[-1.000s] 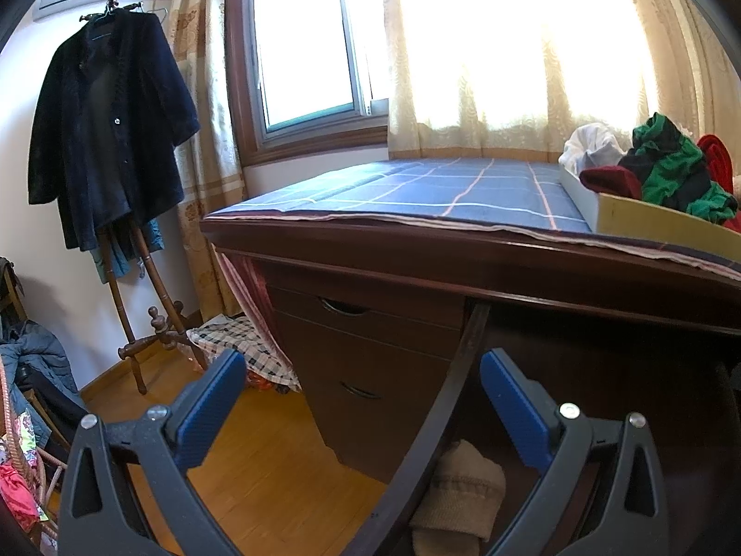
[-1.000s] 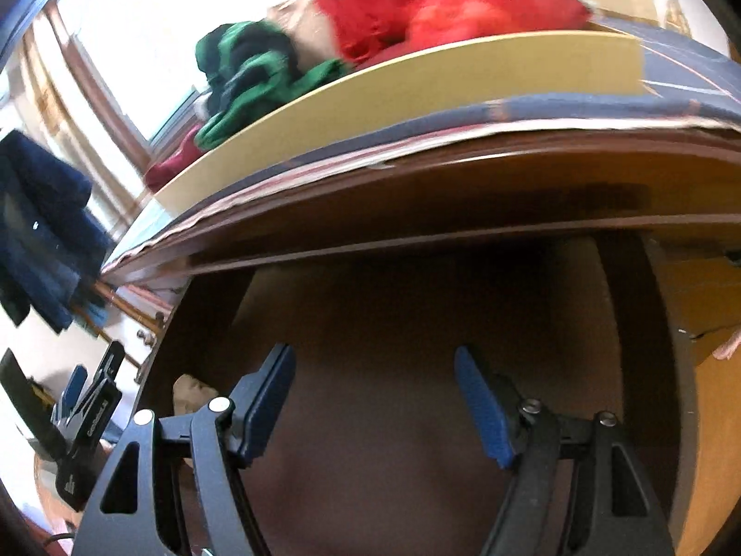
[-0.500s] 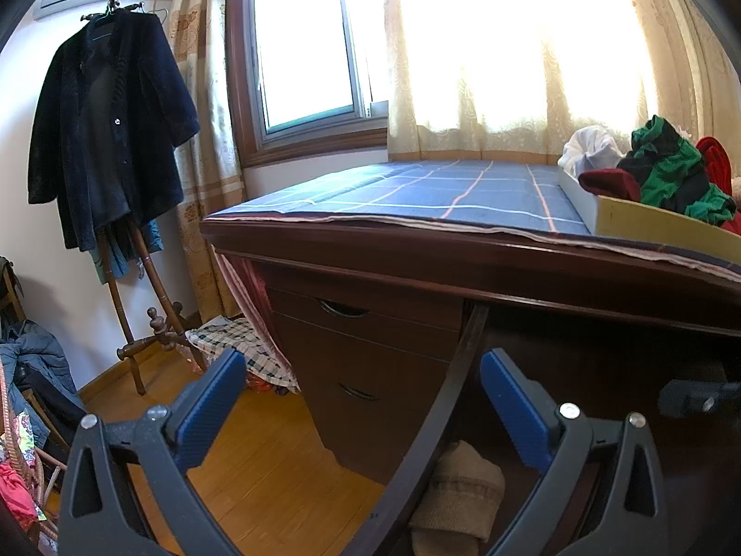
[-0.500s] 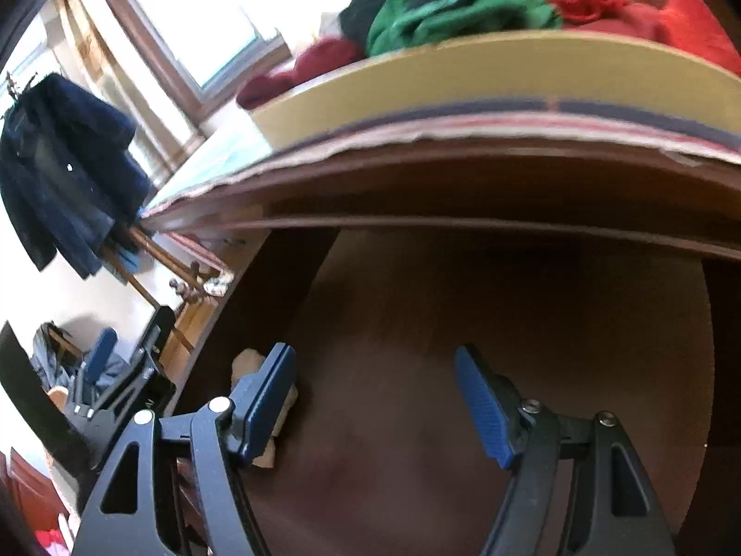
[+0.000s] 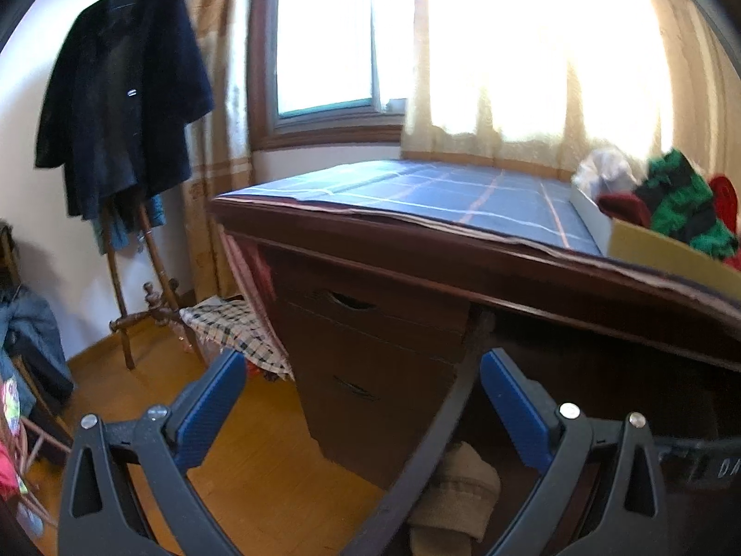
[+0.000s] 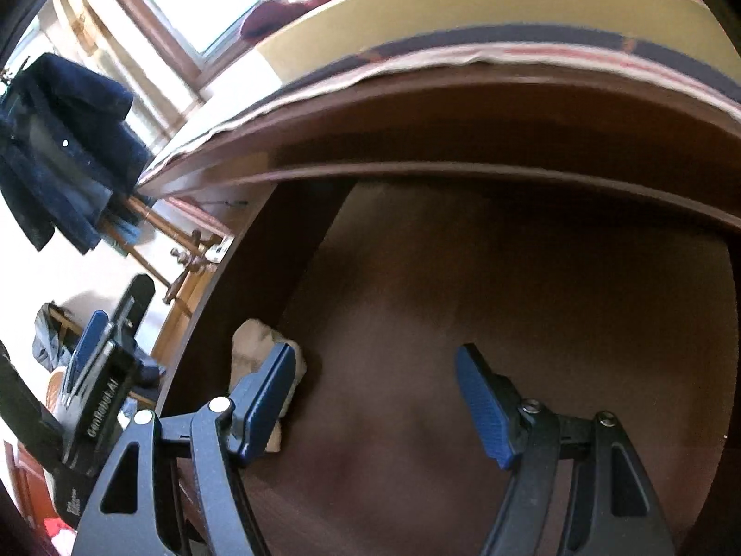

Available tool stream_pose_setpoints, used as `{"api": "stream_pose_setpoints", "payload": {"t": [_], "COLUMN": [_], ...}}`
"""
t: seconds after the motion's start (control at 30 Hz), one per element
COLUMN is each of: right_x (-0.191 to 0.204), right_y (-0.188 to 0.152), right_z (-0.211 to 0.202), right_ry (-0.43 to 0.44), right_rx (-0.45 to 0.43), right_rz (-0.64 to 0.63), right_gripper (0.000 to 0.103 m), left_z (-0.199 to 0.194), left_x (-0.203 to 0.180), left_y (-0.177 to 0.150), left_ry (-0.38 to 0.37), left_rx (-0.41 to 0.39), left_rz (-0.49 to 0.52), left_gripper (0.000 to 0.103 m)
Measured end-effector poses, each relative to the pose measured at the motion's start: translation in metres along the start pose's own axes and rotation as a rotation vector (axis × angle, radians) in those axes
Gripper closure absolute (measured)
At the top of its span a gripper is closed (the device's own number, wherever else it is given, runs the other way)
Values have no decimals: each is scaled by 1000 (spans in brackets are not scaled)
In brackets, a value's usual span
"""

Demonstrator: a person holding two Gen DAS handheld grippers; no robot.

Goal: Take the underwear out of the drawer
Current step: 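Move the right tool down into the drawer toward the beige sock, then close the right gripper on the beige sock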

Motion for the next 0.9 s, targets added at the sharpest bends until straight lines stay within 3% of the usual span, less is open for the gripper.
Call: {"api": "stream_pose_setpoints", "payload": {"t": [0.17, 0.37, 0.5, 0.73, 0.9], "right_x": [16, 47, 64, 75, 90], "right_y": [-2, -16, -18, -24, -28], "right_z": [17, 47, 60, 78, 87], "right_ry": [47, 143, 165, 170, 151], "right_rx": [79, 243, 293, 372, 407], "right_rz": [-4, -25, -21, -3, -58], "right_gripper": [30, 30, 30, 30, 49], "left_z": [-3, 0, 2, 0, -1], "left_x": [16, 24, 30, 28, 28], "left_y": [3, 1, -1, -2, -3], "left_ry": [92, 103, 86, 90, 95], "left_rx": [-35, -24, -4, -12, -11], "left_rz": [-19, -56, -99, -80, -66], "left_gripper": [0, 0, 0, 0, 0]}}
Point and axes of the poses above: each gripper's, at about its wrist camera, not at the fingertips, and z roughly the way its jaws point, x to its left, y to its top, the point moved 7 cm from there along z, roughly the way its jaws point, and after that the axes turned 11 degrees about -y, right-handed, at the moved point
